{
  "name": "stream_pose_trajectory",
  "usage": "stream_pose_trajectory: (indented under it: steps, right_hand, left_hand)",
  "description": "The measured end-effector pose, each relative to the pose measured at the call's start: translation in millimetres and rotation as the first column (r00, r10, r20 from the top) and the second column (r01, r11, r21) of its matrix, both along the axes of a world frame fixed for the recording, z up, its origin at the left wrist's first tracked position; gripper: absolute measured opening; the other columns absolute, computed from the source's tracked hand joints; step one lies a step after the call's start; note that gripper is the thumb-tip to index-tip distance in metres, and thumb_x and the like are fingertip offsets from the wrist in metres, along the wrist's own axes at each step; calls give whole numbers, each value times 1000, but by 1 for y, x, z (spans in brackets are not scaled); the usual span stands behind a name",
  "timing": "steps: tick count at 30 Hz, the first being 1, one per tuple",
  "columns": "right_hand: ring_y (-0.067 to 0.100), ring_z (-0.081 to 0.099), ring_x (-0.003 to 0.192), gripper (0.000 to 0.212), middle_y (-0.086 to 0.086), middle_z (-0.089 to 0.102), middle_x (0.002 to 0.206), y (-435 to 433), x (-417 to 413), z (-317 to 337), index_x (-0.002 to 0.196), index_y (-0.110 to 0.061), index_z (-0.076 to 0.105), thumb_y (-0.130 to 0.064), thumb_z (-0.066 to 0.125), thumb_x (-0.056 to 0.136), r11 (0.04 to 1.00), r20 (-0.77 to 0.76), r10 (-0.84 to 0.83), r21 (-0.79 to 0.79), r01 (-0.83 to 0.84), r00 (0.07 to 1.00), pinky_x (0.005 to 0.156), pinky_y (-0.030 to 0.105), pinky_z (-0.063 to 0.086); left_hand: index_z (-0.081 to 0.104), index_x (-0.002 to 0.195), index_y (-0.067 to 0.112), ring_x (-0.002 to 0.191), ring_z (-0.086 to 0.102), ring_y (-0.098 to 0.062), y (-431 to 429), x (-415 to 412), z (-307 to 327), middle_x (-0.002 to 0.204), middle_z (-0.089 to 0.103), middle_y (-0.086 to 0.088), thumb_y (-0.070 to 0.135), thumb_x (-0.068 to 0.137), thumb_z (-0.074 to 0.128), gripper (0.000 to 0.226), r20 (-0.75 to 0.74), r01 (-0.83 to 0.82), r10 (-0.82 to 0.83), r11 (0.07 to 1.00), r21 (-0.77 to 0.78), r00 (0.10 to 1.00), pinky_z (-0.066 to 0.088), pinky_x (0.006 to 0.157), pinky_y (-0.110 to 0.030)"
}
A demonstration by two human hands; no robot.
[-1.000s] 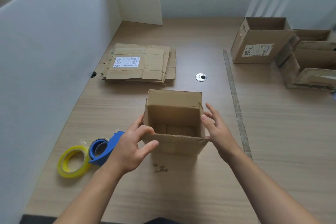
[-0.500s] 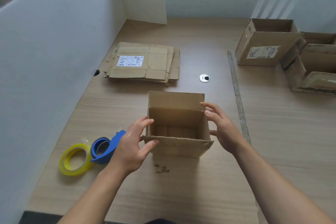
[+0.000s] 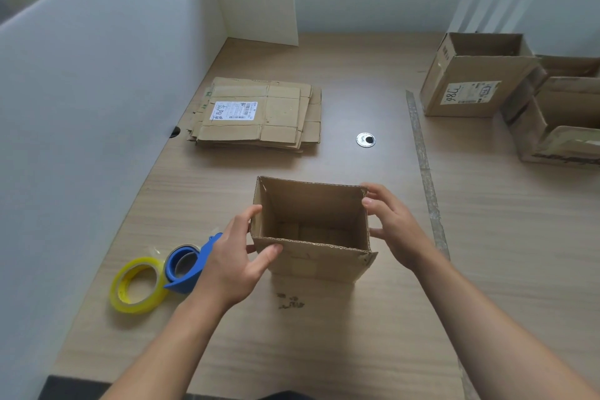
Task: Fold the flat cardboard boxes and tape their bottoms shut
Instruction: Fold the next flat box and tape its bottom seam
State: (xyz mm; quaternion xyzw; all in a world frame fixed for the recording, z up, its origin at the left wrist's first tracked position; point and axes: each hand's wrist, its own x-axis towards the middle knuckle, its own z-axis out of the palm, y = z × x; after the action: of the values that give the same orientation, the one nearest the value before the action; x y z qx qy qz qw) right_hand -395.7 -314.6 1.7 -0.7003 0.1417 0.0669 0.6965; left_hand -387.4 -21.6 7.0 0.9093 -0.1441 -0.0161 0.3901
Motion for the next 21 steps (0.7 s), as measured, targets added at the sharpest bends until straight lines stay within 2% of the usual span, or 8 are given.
stream_pose_trajectory:
  steps: [5,7,9,12,14,16,20,21]
  right_hand:
    - [13,58,108,39,3,60,126,-3,-1,3,118,-34,65,-38,50,82,1000,4,4,-6,-4,1000,84,39,54]
    - [12,59,106,37,2,63,122,-4,-2,5,113,-35,67,-35,47,82,1000,11,11,8,-11,1000,79,37,55]
    - [7,61,104,38,-4,67,117,-3,-3,6,112,-36,68,-32,44,83,1000,29,16,19,-17,999,74,32,54]
    - [7,60,115,40,-12,65,124,1,-3,5,122,-37,64,-38,46,86,1000,36,-14,15,13,999,81,37,55]
    - [5,58,119,42,-17,63,128,3,-4,3,127,-39,61,-42,47,88,999,45,-29,13,29,999,82,35,53]
    - [-2,55,120,43,-23,60,130,3,-7,3,130,-42,58,-45,45,90,999,61,-35,7,35,998,83,34,52]
    - [-3,50,127,43,-21,55,138,0,-18,-1,134,-50,52,-55,42,93,999,77,-36,-31,39,996,93,39,51]
    - [-1,49,128,43,-18,55,138,-2,-21,-3,135,-50,51,-58,42,93,999,78,-41,-33,44,996,94,40,51]
  left_hand:
    - [39,143,31,108,45,-9,0,1,-1,129,44,16,33,85,75,68,-1,-2,2,1000,8,1000,34,74,7]
    - [38,142,35,109,45,-8,0,0,-2,128,45,16,34,85,75,68,-5,2,-2,1000,-2,1000,34,75,8]
    - [33,141,45,110,46,-7,0,1,-1,130,45,17,36,85,74,70,-17,3,-3,1000,-11,1000,37,74,6]
    - [24,140,62,118,51,1,0,3,-2,139,47,21,32,85,75,81,-76,5,-15,991,-133,997,45,84,-4]
    - [21,144,60,123,48,9,0,4,-4,143,47,19,31,83,78,88,-132,-27,-2,975,-219,991,48,93,-14]
    - [25,149,49,125,48,7,1,4,-7,145,46,17,42,78,77,89,-183,-41,-6,967,-250,983,50,98,-23]
    - [28,142,61,124,51,5,4,-1,-15,138,51,27,58,69,71,85,-218,-22,-39,961,-274,975,49,96,-18]
    - [30,143,59,123,53,1,5,-1,-18,137,53,22,58,69,72,85,-238,-30,-41,957,-288,970,51,96,-23]
